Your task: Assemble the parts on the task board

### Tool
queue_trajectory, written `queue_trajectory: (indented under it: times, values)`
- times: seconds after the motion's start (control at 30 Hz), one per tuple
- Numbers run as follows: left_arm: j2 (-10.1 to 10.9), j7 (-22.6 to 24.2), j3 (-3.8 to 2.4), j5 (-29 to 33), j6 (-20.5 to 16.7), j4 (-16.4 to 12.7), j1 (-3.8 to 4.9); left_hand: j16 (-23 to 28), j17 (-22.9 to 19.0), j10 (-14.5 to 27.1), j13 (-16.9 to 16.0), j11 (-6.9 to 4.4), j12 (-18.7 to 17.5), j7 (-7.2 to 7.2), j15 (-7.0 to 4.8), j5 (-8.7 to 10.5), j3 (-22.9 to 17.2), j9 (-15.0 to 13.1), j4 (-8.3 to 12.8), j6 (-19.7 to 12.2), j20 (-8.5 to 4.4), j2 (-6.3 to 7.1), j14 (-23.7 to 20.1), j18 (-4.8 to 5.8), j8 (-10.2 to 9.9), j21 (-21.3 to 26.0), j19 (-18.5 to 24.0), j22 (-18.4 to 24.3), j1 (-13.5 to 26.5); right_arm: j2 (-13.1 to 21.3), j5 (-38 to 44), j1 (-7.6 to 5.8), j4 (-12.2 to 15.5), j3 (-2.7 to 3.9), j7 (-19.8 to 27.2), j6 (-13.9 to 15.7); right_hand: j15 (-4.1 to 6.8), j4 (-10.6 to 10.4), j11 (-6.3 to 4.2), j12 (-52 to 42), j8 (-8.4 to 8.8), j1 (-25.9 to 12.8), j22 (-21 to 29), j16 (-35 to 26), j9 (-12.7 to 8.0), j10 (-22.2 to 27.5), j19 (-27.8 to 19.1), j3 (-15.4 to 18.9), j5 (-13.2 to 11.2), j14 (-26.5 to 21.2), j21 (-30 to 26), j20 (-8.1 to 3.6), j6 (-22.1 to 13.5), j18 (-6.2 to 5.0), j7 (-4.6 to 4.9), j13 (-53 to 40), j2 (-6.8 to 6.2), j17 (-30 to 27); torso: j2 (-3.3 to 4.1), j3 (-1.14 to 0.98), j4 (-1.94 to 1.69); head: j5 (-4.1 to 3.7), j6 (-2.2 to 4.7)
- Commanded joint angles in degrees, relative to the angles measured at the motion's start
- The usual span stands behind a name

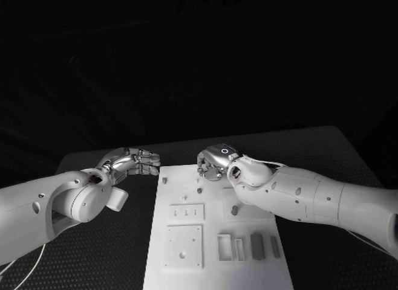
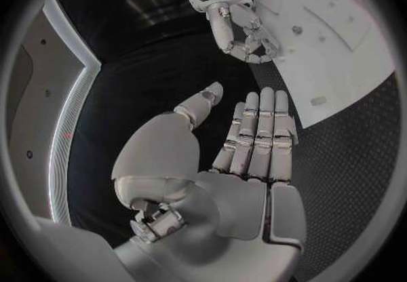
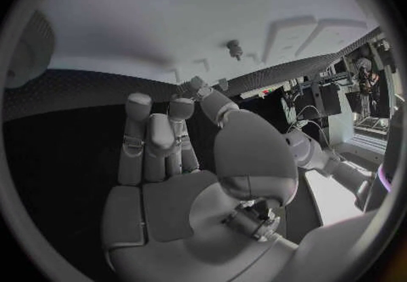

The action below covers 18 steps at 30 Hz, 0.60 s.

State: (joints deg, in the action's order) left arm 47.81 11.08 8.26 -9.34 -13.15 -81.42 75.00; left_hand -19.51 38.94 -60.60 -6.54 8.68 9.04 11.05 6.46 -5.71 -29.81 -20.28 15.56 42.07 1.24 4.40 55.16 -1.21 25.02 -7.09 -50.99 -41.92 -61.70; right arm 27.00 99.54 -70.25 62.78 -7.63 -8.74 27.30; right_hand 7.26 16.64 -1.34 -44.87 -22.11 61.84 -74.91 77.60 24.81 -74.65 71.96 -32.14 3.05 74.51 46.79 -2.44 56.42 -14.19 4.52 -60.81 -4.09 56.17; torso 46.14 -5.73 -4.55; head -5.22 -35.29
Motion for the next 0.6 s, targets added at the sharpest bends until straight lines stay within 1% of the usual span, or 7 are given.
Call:
queue_trajectory:
  times: [0.03,0.17,0.37,0.43,0.57,0.6]
  values:
    - [0.02,0.79,-0.08,-0.17,-0.31,-0.68,0.23,0.40,0.06,-0.11,0.06,0.40,-0.40,0.62,0.06,0.20,0.18,-0.07,0.13,-0.34,-0.37,0.08,0.50,0.27,-0.20,0.34,-0.21,0.08,0.40,-0.44,1.18,0.00,-0.25,0.03,-0.30,0.78,0.27,-0.02,-0.12,0.24,-0.03,-0.12,-1.22,0.24,0.07,-0.45,0.25,-0.31,0.34,-0.01,0.21,0.03,0.61,-0.81,0.47,-0.07,-0.14,0.00,0.39,0.09,-3.81,-0.04,0.13]
    - [0.02,0.78,-0.09,-0.22,-0.34,-1.06,0.47,0.42,0.07,-0.11,0.06,0.39,-0.41,0.62,0.06,0.20,0.18,-0.08,0.14,-0.33,-0.37,0.09,0.50,0.28,-0.20,0.35,-0.21,0.08,0.39,-0.95,1.42,0.01,-0.93,0.03,-0.39,0.98,0.27,-0.01,-0.13,0.28,-0.01,-0.10,-1.22,0.24,0.07,-0.47,0.25,-0.36,0.34,-0.01,0.22,0.03,0.61,-0.81,0.46,-0.07,-0.14,0.00,0.69,0.17,-4.15,-0.15,0.18]
    - [0.13,0.78,-0.10,-0.22,-0.45,-1.54,0.86,0.43,0.08,-0.12,0.06,0.40,-0.42,0.62,0.06,0.20,0.18,-0.08,0.15,-0.32,-0.37,0.10,0.50,0.28,-0.20,0.36,-0.21,0.08,0.39,-1.41,1.31,0.02,-1.80,0.03,-0.17,0.92,0.27,0.00,-0.13,0.30,0.01,-0.09,-1.21,0.25,0.07,-0.49,0.26,-0.40,0.34,-0.01,0.22,0.02,0.60,-0.81,0.47,-0.08,-0.16,-0.01,1.15,0.26,-4.59,-0.57,0.36]
    - [0.22,0.78,-0.10,-0.22,-0.49,-1.63,0.92,0.43,0.08,-0.12,0.06,0.40,-0.42,0.62,0.07,0.20,0.18,-0.08,0.15,-0.32,-0.37,0.11,0.50,0.28,-0.20,0.36,-0.21,0.08,0.39,-1.53,1.34,0.02,-1.89,0.03,-0.18,0.93,0.27,0.00,-0.12,0.31,0.02,-0.10,-1.21,0.25,0.07,-0.49,0.26,-0.40,0.34,-0.01,0.23,0.02,0.60,-0.81,0.47,-0.08,-0.17,-0.01,1.26,0.24,-4.68,-0.66,0.37]
    - [0.29,0.77,-0.10,-0.22,-0.51,-1.68,0.97,0.44,0.09,-0.13,0.06,0.40,-0.44,0.61,0.07,0.20,0.19,-0.09,0.16,-0.31,-0.38,0.13,0.50,0.29,-0.20,0.37,-0.21,0.08,0.39,-1.56,1.67,0.02,-2.41,0.03,-0.39,1.14,0.27,0.00,-0.12,0.34,0.06,-0.09,-1.21,0.26,0.07,-0.52,0.26,-0.45,0.34,0.00,0.24,0.02,0.57,-0.81,0.48,-0.08,-0.19,-0.01,1.43,0.21,-4.73,-0.84,0.28]
    - [0.30,0.77,-0.10,-0.22,-0.51,-1.66,0.97,0.45,0.10,-0.14,0.06,0.39,-0.44,0.61,0.07,0.20,0.19,-0.09,0.16,-0.31,-0.38,0.13,0.50,0.29,-0.20,0.37,-0.22,0.08,0.39,-1.51,1.80,0.02,-2.56,0.03,-0.45,1.28,0.27,0.00,-0.12,0.35,0.07,-0.09,-1.21,0.26,0.07,-0.52,0.26,-0.46,0.34,0.00,0.24,0.02,0.56,-0.81,0.48,-0.09,-0.19,-0.01,1.43,0.21,-4.69,-0.83,0.27]
